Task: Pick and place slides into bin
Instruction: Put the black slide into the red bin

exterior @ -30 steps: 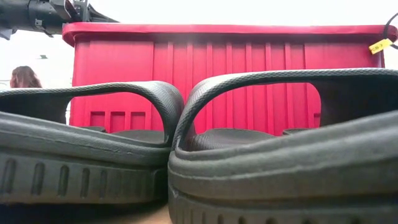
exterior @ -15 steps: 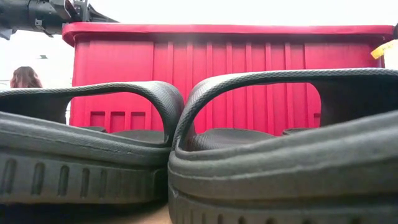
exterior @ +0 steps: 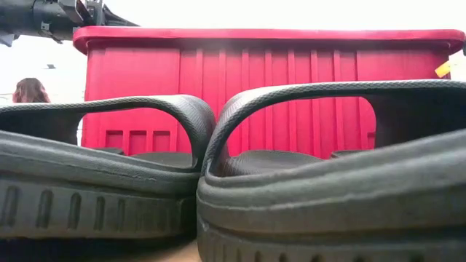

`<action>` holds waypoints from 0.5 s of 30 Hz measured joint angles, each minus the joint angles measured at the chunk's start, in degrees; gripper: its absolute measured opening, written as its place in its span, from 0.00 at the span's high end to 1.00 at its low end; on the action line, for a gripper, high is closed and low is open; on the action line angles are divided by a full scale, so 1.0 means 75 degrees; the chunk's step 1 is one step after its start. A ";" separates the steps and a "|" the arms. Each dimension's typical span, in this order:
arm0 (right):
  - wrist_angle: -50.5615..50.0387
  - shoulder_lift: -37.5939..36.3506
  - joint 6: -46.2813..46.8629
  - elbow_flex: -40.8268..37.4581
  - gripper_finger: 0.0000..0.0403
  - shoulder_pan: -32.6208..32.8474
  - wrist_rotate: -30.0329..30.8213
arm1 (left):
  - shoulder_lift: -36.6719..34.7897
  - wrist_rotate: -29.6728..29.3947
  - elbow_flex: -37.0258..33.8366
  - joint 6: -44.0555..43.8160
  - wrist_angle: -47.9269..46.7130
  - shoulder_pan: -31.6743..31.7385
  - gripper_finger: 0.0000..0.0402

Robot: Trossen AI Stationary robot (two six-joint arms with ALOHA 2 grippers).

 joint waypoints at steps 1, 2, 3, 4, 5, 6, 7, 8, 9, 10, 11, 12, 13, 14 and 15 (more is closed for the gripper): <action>0.0013 0.0002 -0.0055 0.0000 0.89 -0.0006 -0.0105 | 0.0000 0.0001 0.0000 0.0000 0.0000 -0.0001 0.95; 0.0090 0.0002 -0.0098 0.0000 0.94 -0.0006 -0.0214 | 0.0000 -0.0001 0.0000 0.0000 0.0000 -0.0003 0.95; 0.0220 0.0002 -0.0108 0.0000 0.97 -0.0003 -0.0362 | 0.0000 0.0002 0.0000 0.0000 0.0000 -0.0003 0.95; 0.0376 0.0002 -0.0102 0.0000 0.97 -0.0003 -0.0511 | 0.0000 -0.0001 0.0000 0.0003 0.0000 -0.0001 0.95; 0.0530 0.0000 -0.0037 -0.0005 0.97 -0.0003 -0.0632 | 0.0000 0.0001 0.0000 0.0003 0.0000 -0.0003 0.95; 0.0703 -0.0012 0.0060 -0.0009 0.97 -0.0006 -0.0746 | 0.0000 -0.0001 0.0000 0.0003 0.0000 -0.0002 0.95; 0.0897 -0.0039 0.0190 -0.0007 0.97 -0.0006 -0.0845 | 0.0000 0.0001 0.0000 0.0003 0.0000 -0.0003 0.95; 0.1032 -0.0094 0.0288 0.0032 0.98 -0.0006 -0.0965 | 0.0000 -0.0001 0.0000 0.0003 0.0000 -0.0002 0.95; 0.1142 -0.0134 0.0394 0.0056 0.98 -0.0006 -0.1044 | 0.0000 0.0000 0.0000 0.0006 0.0000 -0.0001 0.95; 0.1160 -0.0169 0.0440 0.0084 0.98 -0.0006 -0.1069 | 0.0000 -0.0001 0.0000 0.0004 0.0000 -0.0001 0.95; 0.1152 -0.0222 0.0461 0.0131 0.98 -0.0006 -0.1077 | 0.0000 -0.0001 0.0000 0.0005 0.0000 -0.0001 0.95; 0.1149 -0.0285 0.0492 0.0197 0.98 -0.0006 -0.1098 | 0.0000 -0.0001 0.0000 0.0003 0.0000 -0.0001 0.95; 0.1153 -0.0344 0.0534 0.0244 0.98 -0.0006 -0.1117 | 0.0000 -0.0001 0.0000 0.0004 0.0000 -0.0003 0.95; 0.1154 -0.0385 0.0574 0.0276 0.98 -0.0006 -0.1128 | 0.0000 -0.0001 -0.0001 0.0003 0.0000 -0.0001 0.95; 0.1142 -0.0427 0.0627 0.0310 0.99 -0.0006 -0.1129 | 0.0000 -0.0001 -0.0003 0.0003 0.0000 -0.0002 0.95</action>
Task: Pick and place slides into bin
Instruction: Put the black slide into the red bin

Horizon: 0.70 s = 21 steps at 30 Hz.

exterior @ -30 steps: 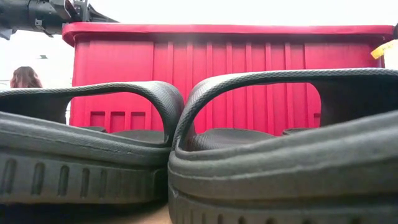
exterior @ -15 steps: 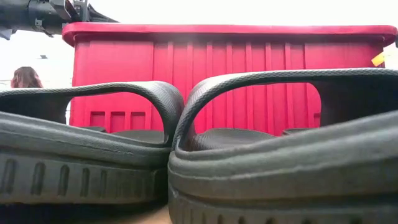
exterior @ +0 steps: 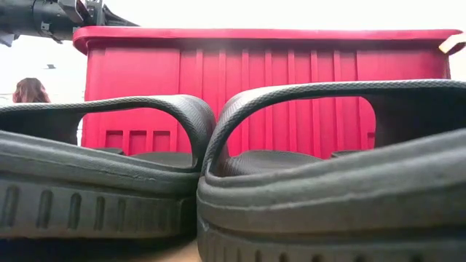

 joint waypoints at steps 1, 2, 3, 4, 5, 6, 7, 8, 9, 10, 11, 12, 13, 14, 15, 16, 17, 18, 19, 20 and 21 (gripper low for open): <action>-0.0004 -0.0041 0.0034 0.0044 0.99 0.0000 -0.0004 | 0.0000 0.0000 0.0000 0.0000 0.0000 0.0003 0.95; -0.0019 -0.0083 0.0067 0.0122 0.99 0.0000 -0.0022 | 0.0000 0.0000 0.0000 0.0000 0.0000 0.0001 0.95; -0.0029 -0.0115 0.0070 0.0200 0.99 0.0000 -0.0025 | 0.0000 0.0000 0.0000 0.0000 0.0000 0.0003 0.95; 0.0047 -0.0141 0.0061 0.0281 0.99 0.0000 -0.0038 | 0.0000 0.0001 0.0000 0.0000 0.0000 0.0002 0.95; 0.0252 -0.0162 0.0020 0.0413 0.99 0.0009 -0.0112 | 0.0000 0.0001 0.0000 0.0000 0.0000 0.0001 0.95; 0.0491 -0.0189 -0.0009 0.0539 0.99 0.0009 -0.0179 | 0.0000 0.0000 0.0000 0.0000 0.0000 0.0000 0.95; 0.0578 -0.0194 -0.0033 0.0622 0.99 0.0006 -0.0184 | 0.0000 0.0000 0.0000 0.0000 0.0000 0.0003 0.95; 0.0599 -0.0189 -0.0062 0.0676 0.99 0.0006 -0.0183 | 0.0000 0.0000 0.0000 0.0000 0.0000 0.0002 0.95; 0.0580 -0.0166 -0.0050 0.0725 0.99 0.0004 -0.0164 | 0.0000 0.0000 0.0000 -0.0006 0.0000 0.0002 0.95; 0.0483 -0.0128 0.0011 0.0790 0.99 0.0001 -0.0105 | 0.0000 0.0000 0.0000 -0.0014 0.0000 0.0000 0.95; 0.0371 -0.0113 0.0102 0.0868 0.99 0.0000 -0.0080 | 0.0000 0.0000 0.0000 -0.0020 0.0000 0.0003 0.95; 0.0370 -0.0098 0.0165 0.0975 0.99 -0.0005 -0.0075 | 0.0000 0.0000 0.0000 -0.0024 0.0000 0.0003 0.95; 0.0455 -0.0071 0.0178 0.1102 0.99 0.0002 -0.0077 | 0.0000 0.0003 0.0000 -0.0038 0.0000 0.0001 0.95; 0.0482 -0.0040 0.0162 0.1230 0.99 0.0009 -0.0074 | 0.0000 0.0026 0.0000 -0.0036 0.0001 0.0003 0.95; 0.0480 0.0000 0.0100 0.1350 0.99 0.0009 -0.0077 | 0.0000 0.0041 0.0000 -0.0036 -0.0001 0.0002 0.95; 0.0398 0.0066 -0.0018 0.1472 0.99 0.0004 -0.0068 | 0.0000 0.0044 0.0000 -0.0038 -0.0012 -0.0004 0.95; 0.0220 0.0155 -0.0161 0.1633 0.99 -0.0035 -0.0049 | 0.0000 0.0055 0.0000 -0.0055 -0.0014 -0.0006 0.95; -0.0099 0.0243 -0.0330 0.1851 0.99 -0.0094 -0.0031 | 0.0000 0.0075 0.0000 -0.0099 -0.0017 -0.0003 0.95; -0.0471 0.0349 -0.0542 0.2116 0.99 -0.0155 -0.0025 | 0.0000 0.0103 0.0000 -0.0142 -0.0037 -0.0003 0.95; -0.0832 0.0476 -0.0795 0.2418 0.99 -0.0211 -0.0027 | 0.0000 0.0153 0.0000 -0.0183 -0.0047 -0.0003 0.95; -0.1199 0.0634 -0.1087 0.2760 0.99 -0.0252 -0.0045 | 0.0000 0.0203 0.0000 -0.0209 -0.0057 -0.0003 0.95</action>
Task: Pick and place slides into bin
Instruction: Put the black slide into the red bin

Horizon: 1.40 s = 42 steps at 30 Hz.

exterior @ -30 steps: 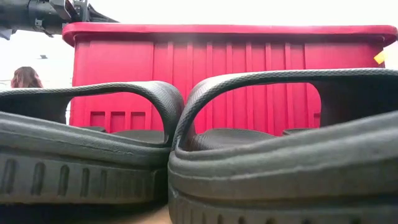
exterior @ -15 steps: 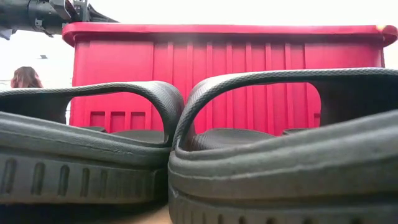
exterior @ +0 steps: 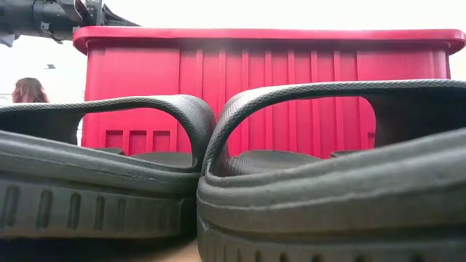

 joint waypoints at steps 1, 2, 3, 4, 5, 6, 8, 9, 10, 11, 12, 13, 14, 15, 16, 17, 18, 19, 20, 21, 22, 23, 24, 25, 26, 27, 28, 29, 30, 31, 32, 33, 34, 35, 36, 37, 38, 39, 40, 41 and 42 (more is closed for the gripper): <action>-0.0355 0.0166 -0.0327 0.0331 0.99 -0.0063 -0.0090 | -0.0001 0.0065 0.0000 -0.0030 -0.0013 0.0000 0.95; -0.0719 0.0342 -0.0620 0.0651 0.99 -0.0133 -0.0172 | -0.0003 0.0129 0.0001 -0.0033 -0.0038 0.0000 0.95; -0.1077 0.0517 -0.0862 0.0961 0.99 -0.0209 -0.0240 | -0.0003 0.0175 0.0003 -0.0033 -0.0052 0.0000 0.95; -0.1444 0.0669 -0.1065 0.1233 0.99 -0.0282 -0.0355 | -0.0003 0.0179 0.0003 -0.0036 -0.0057 0.0000 0.95; -0.1903 0.0819 -0.1243 0.1517 0.99 -0.0363 -0.0447 | -0.0003 0.0182 0.0003 -0.0039 -0.0062 0.0000 0.95; -0.2340 0.0948 -0.1417 0.1765 0.99 -0.0424 -0.0544 | -0.0003 0.0185 0.0003 -0.0039 -0.0065 0.0000 0.95; -0.3074 0.1168 -0.1784 0.2244 0.99 -0.0503 -0.0626 | -0.0003 0.0185 0.0003 -0.0032 -0.0066 0.0000 0.95; -0.3376 0.1264 -0.1959 0.2476 0.99 -0.0550 -0.0703 | -0.0003 0.0187 0.0004 -0.0027 -0.0066 0.0000 0.95; -0.3689 0.1343 -0.2120 0.2723 0.99 -0.0613 -0.0769 | -0.0003 0.0189 0.0003 -0.0020 -0.0066 0.0000 0.95; -0.4027 0.1413 -0.2295 0.2982 0.99 -0.0687 -0.0771 | -0.0003 0.0190 0.0004 -0.0019 -0.0067 0.0000 0.95; -0.4391 0.1483 -0.2502 0.3270 0.99 -0.0778 -0.0715 | -0.0003 0.0191 0.0003 -0.0012 -0.0069 0.0000 0.95; -0.4799 0.1558 -0.2726 0.3561 0.99 -0.0867 -0.0538 | -0.0003 0.0194 0.0003 0.0002 -0.0077 0.0000 0.95; -0.5220 0.1632 -0.2961 0.3860 0.99 -0.1000 -0.0344 | -0.0003 0.0196 0.0003 0.0005 -0.0080 0.0000 0.95; -0.5630 0.1709 -0.3206 0.4175 0.99 -0.1155 -0.0150 | -0.0003 0.0199 0.0006 0.0005 -0.0088 0.0000 0.95; -0.5986 0.1789 -0.3425 0.4499 0.99 -0.1358 0.0034 | -0.0003 0.0199 0.0006 0.0005 -0.0088 0.0000 0.95; -0.6264 0.1874 -0.3645 0.4837 0.99 -0.1590 0.0198 | -0.0003 0.0199 0.0006 0.0005 -0.0091 0.0000 0.95; -0.6477 0.1959 -0.3874 0.5185 0.99 -0.1838 0.0340 | -0.0003 0.0199 0.0006 0.0005 -0.0092 0.0000 0.95; -0.6692 0.2045 -0.4118 0.5530 0.99 -0.2092 0.0488 | -0.0003 0.0199 0.0006 0.0005 -0.0092 0.0000 0.95; -0.6970 0.2137 -0.4391 0.5887 0.99 -0.2374 0.0635 | -0.0003 0.0199 0.0006 0.0005 -0.0095 0.0000 0.95; -0.7333 0.2239 -0.4704 0.6257 0.99 -0.2655 0.0795 | -0.0003 0.0199 0.0006 0.0005 -0.0095 0.0000 0.95; -0.7790 0.2349 -0.5065 0.6654 0.99 -0.2919 0.0989 | -0.0003 0.0199 0.0006 0.0005 -0.0098 0.0000 0.95; -0.8296 0.2459 -0.5469 0.7041 0.99 -0.3200 0.1193 | -0.0003 0.0199 0.0006 0.0008 -0.0098 0.0000 0.95; -0.8839 0.2567 -0.5855 0.7425 0.99 -0.3493 0.1366 | -0.0002 0.0199 0.0006 0.0019 -0.0098 0.0000 0.95; -0.9446 0.2677 -0.6232 0.7820 0.99 -0.3804 0.1566 | -0.0003 0.0199 0.0006 0.0019 -0.0098 0.0000 0.95; -1.0007 0.2789 -0.6601 0.8204 0.99 -0.4143 0.1829 | -0.0002 0.0199 0.0006 0.0019 -0.0098 0.0000 0.95; -1.0521 0.2911 -0.6955 0.8583 0.99 -0.4513 0.2092 | 0.0000 0.0199 0.0006 0.0019 -0.0100 0.0000 0.95; -1.1020 0.3014 -0.7312 0.8948 0.99 -0.4896 0.2438 | 0.0000 0.0199 0.0006 0.0019 -0.0100 0.0000 0.95; -1.1536 0.3118 -0.7666 0.9273 0.99 -0.5287 0.2807 | 0.0000 0.0199 0.0006 0.0019 -0.0102 0.0000 0.95; -1.2019 0.3241 -0.8056 0.9592 0.99 -0.5717 0.3188 | 0.0000 0.0199 0.0006 0.0019 -0.0103 0.0000 0.95; -1.2382 0.3350 -0.8480 0.9880 0.99 -0.6153 0.3553 | 0.0000 0.0196 0.0006 0.0019 -0.0103 0.0000 0.95; -1.2479 0.3435 -0.8907 1.0118 0.99 -0.6593 0.3883 | 0.0000 0.0196 0.0006 0.0019 -0.0103 0.0000 0.95; -1.2390 0.3482 -0.9283 1.0258 0.99 -0.7009 0.4073 | 0.0000 0.0196 0.0006 0.0019 -0.0103 0.0000 0.95; -1.2290 0.3485 -0.9740 1.0327 0.99 -0.7490 0.4105 | 0.0000 0.0196 0.0006 0.0019 -0.0103 0.0000 0.95; -1.2292 0.3499 -1.0271 1.0407 0.99 -0.7959 0.4065 | 0.0000 0.0194 0.0006 0.0019 -0.0103 0.0000 0.95; -1.2367 0.3533 -1.0823 1.0455 0.99 -0.8450 0.4051 | 0.0000 0.0193 0.0006 0.0019 -0.0105 0.0000 0.95; -1.2412 0.3582 -1.1368 1.0467 0.99 -0.8909 0.4025 | 0.0000 0.0193 0.0006 0.0019 -0.0105 -0.0001 0.95; -1.2422 0.3648 -1.1935 1.0442 0.99 -0.9353 0.3908 | 0.0000 0.0193 0.0006 0.0016 -0.0103 0.0000 0.95; -1.2411 0.3719 -1.2477 1.0365 0.99 -0.9803 0.3685 | 0.0000 0.0193 0.0006 0.0002 -0.0106 0.0000 0.95; -1.2405 0.3793 -1.3029 1.0273 0.99 -1.0238 0.3382 | 0.0000 0.0190 0.0006 -0.0039 -0.0106 0.0000 0.95; -1.2419 0.3908 -1.3588 1.0181 0.99 -1.0609 0.3085 | 0.0000 0.0190 0.0006 -0.0096 -0.0106 0.0000 0.95; -1.2409 0.4044 -1.4102 1.0094 0.99 -1.0902 0.2769 | 0.0000 0.0185 0.0006 -0.0176 -0.0103 0.0000 0.95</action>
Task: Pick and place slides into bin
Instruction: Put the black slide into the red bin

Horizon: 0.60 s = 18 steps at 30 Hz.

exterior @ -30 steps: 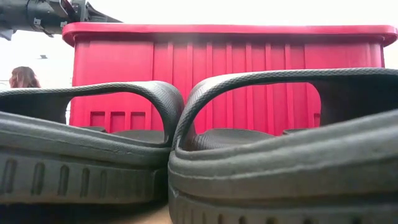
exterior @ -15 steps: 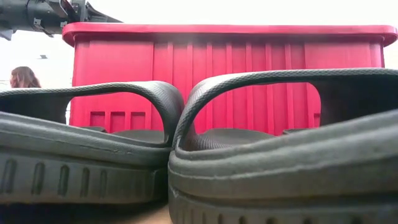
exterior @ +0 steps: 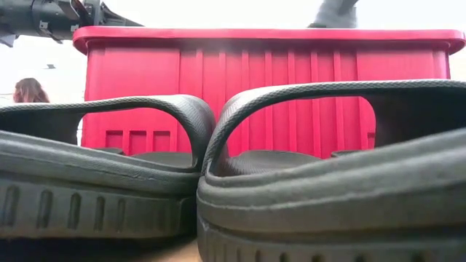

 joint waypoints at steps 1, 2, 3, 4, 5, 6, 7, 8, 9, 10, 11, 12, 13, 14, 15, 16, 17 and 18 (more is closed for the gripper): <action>0.0021 0.0129 -0.0326 -0.0119 0.99 -0.0204 -0.0161 | 0.0000 -0.0003 0.0000 -0.0093 0.0002 0.0000 0.95; 0.0025 0.0272 -0.0462 -0.0269 0.99 -0.0319 -0.0283 | 0.0000 -0.0003 0.0000 -0.0190 0.0003 0.0000 0.95; 0.0017 0.0410 -0.0606 -0.0439 0.99 -0.0434 -0.0387 | 0.0000 -0.0006 0.0000 -0.0284 0.0006 0.0000 0.95; 0.0028 0.0540 -0.0764 -0.0643 0.99 -0.0546 -0.0510 | 0.0000 -0.0005 -0.0002 -0.0375 0.0004 -0.0002 0.95; 0.0024 0.0657 -0.0868 -0.0880 0.99 -0.0620 -0.0555 | 0.0000 -0.0003 -0.0003 -0.0433 0.0004 0.0000 0.95; 0.0028 0.0758 -0.1002 -0.1123 0.99 -0.0656 -0.0528 | 0.0000 -0.0004 -0.0003 -0.0465 0.0003 0.0000 0.95; 0.0029 0.0861 -0.1149 -0.1363 0.99 -0.0663 -0.0456 | 0.0000 -0.0006 -0.0003 -0.0473 0.0003 0.0000 0.95; 0.0064 0.0978 -0.1243 -0.1607 0.99 -0.0659 -0.0334 | 0.0000 -0.0006 -0.0003 -0.0478 0.0003 0.0000 0.95; 0.0082 0.1114 -0.1293 -0.1850 0.99 -0.0655 -0.0151 | 0.0000 -0.0006 -0.0003 -0.0478 0.0005 0.0000 0.95; 0.0120 0.1250 -0.1335 -0.2090 0.99 -0.0652 0.0045 | 0.0000 -0.0003 -0.0003 -0.0478 0.0006 0.0000 0.95; 0.0183 0.1378 -0.1424 -0.2333 0.99 -0.0651 0.0133 | 0.0000 -0.0003 -0.0003 -0.0478 0.0006 0.0000 0.95; 0.0268 0.1497 -0.1507 -0.2546 0.99 -0.0649 0.0098 | 0.0000 -0.0003 -0.0003 -0.0474 0.0006 0.0000 0.95; 0.0386 0.1568 -0.1574 -0.2754 0.99 -0.0649 -0.0032 | 0.0000 -0.0004 -0.0003 -0.0456 0.0007 0.0000 0.95; 0.0479 0.1609 -0.1673 -0.2949 0.99 -0.0651 -0.0216 | 0.0000 -0.0003 -0.0003 -0.0448 0.0009 0.0000 0.95; 0.0551 0.1661 -0.1764 -0.3122 0.99 -0.0652 -0.0366 | 0.0000 -0.0003 -0.0003 -0.0442 0.0009 0.0000 0.95; 0.0657 0.1724 -0.1820 -0.3310 0.99 -0.0648 -0.0411 | 0.0000 -0.0003 -0.0003 -0.0434 0.0009 0.0000 0.95; 0.0819 0.1785 -0.1799 -0.3485 0.99 -0.0639 -0.0342 | 0.0000 -0.0003 -0.0003 -0.0429 0.0009 0.0000 0.95; 0.1021 0.1846 -0.1720 -0.3647 0.99 -0.0646 -0.0298 | 0.0000 -0.0003 -0.0003 -0.0423 0.0009 0.0000 0.95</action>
